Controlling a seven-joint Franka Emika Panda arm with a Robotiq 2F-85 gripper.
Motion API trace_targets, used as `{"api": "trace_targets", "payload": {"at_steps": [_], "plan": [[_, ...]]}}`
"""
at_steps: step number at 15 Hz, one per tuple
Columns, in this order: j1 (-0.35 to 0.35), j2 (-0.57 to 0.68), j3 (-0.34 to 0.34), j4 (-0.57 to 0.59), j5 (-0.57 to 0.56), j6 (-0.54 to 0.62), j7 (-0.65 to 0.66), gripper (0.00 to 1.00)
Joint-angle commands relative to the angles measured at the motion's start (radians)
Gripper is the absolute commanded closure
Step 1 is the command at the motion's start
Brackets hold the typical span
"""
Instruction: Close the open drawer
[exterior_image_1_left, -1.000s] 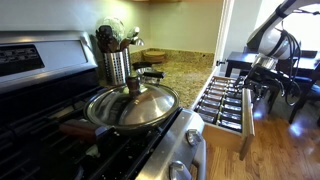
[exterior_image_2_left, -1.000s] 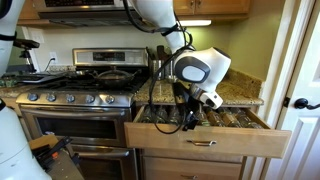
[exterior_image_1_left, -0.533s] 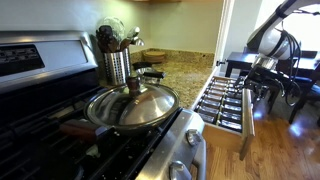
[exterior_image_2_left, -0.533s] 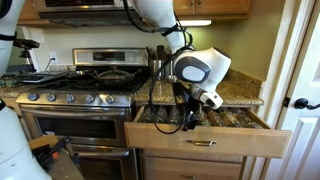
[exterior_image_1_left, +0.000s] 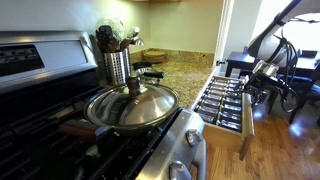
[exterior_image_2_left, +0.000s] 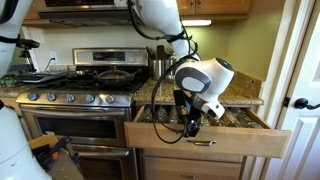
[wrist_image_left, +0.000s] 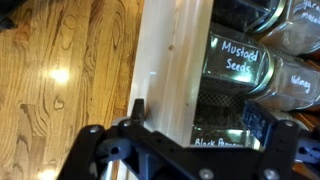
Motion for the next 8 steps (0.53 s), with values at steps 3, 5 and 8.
{"api": "trace_targets", "payload": {"at_steps": [3, 5, 8], "plan": [[-0.027, -0.011, 0.052, -0.002, 0.096, 0.027, -0.105, 0.0], [-0.02, -0.02, 0.061, -0.006, 0.121, 0.035, -0.132, 0.0], [-0.004, -0.025, 0.08, -0.005, 0.161, 0.066, -0.156, 0.0]]}}
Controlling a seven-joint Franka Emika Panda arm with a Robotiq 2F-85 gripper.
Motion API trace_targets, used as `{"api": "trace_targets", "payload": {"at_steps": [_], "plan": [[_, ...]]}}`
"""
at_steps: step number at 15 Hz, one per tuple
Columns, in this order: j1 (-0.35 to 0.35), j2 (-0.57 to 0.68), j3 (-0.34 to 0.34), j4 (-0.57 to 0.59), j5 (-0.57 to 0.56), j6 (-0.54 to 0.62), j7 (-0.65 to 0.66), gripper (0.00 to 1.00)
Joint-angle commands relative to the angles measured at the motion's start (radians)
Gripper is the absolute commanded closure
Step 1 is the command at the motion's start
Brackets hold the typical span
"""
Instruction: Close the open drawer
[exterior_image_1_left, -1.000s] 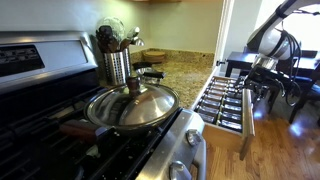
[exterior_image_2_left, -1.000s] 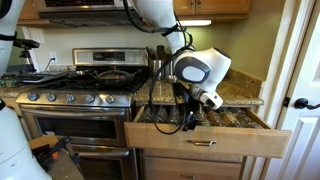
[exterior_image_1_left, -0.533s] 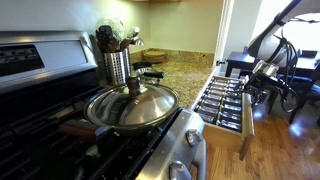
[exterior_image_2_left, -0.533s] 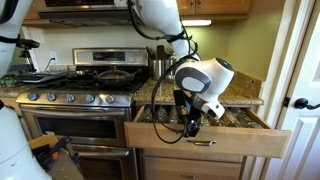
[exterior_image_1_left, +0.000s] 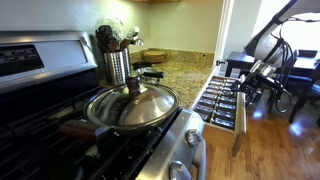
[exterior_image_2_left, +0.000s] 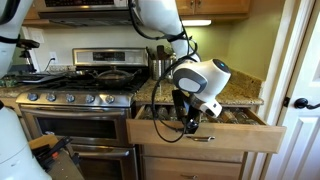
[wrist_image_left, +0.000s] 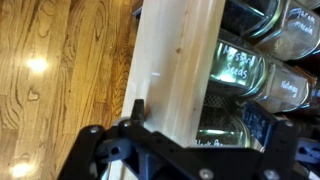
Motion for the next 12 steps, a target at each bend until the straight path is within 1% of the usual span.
{"api": "trace_targets", "payload": {"at_steps": [1, 8, 12], "plan": [[0.01, -0.028, 0.048, -0.001, 0.076, 0.039, -0.039, 0.0], [0.044, -0.028, 0.083, 0.025, 0.112, 0.064, -0.04, 0.0], [0.046, -0.037, 0.098, 0.031, 0.147, 0.056, -0.068, 0.0]]}}
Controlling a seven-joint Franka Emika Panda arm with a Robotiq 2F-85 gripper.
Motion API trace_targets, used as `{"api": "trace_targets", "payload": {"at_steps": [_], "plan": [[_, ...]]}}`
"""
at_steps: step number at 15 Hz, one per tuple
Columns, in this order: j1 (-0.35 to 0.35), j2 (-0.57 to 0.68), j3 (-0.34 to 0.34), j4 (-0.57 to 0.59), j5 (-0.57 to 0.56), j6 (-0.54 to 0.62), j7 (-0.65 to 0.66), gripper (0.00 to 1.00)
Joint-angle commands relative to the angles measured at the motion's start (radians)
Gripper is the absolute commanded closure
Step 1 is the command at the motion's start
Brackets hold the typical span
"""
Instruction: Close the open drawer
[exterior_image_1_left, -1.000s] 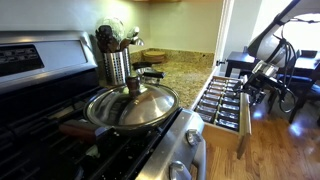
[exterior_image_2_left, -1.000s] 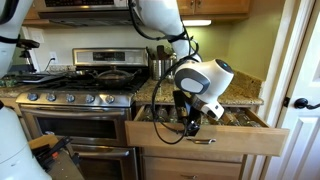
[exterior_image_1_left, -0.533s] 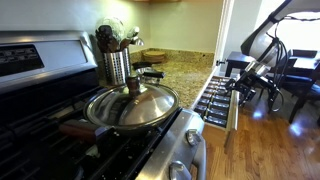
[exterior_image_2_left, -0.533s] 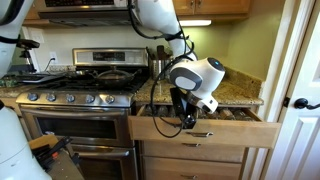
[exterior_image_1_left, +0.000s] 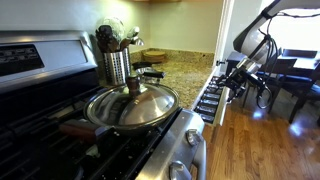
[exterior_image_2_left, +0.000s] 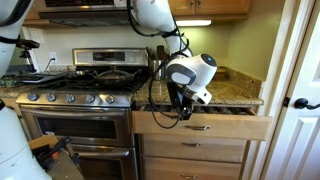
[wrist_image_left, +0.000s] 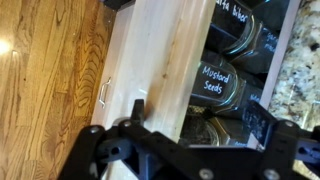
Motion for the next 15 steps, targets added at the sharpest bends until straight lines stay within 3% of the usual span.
{"api": "trace_targets", "payload": {"at_steps": [1, 15], "plan": [[0.003, -0.036, 0.017, -0.015, 0.067, 0.0, -0.059, 0.0], [0.028, -0.063, 0.028, -0.031, 0.222, -0.022, -0.242, 0.0]]}}
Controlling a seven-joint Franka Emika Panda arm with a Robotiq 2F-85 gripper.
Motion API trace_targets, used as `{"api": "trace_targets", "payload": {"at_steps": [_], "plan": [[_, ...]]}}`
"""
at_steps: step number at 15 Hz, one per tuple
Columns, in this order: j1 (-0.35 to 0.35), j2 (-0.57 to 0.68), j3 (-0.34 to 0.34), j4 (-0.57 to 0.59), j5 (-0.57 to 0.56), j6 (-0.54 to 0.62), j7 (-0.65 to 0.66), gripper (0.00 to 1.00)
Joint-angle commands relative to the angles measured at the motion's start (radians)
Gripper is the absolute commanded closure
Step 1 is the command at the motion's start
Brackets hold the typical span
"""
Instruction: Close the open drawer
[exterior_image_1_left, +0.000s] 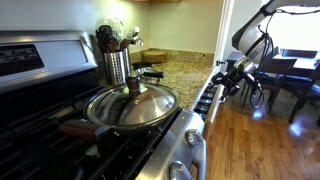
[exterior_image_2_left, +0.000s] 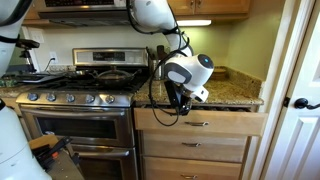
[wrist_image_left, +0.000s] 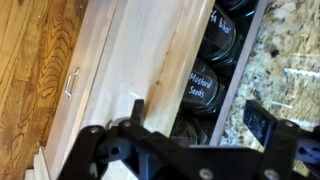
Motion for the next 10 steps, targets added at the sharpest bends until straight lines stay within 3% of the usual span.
{"api": "trace_targets", "payload": {"at_steps": [1, 10], "plan": [[0.022, -0.058, 0.006, -0.034, 0.064, -0.021, -0.05, 0.0], [0.06, -0.06, -0.006, -0.01, 0.103, -0.067, -0.08, 0.0]]}}
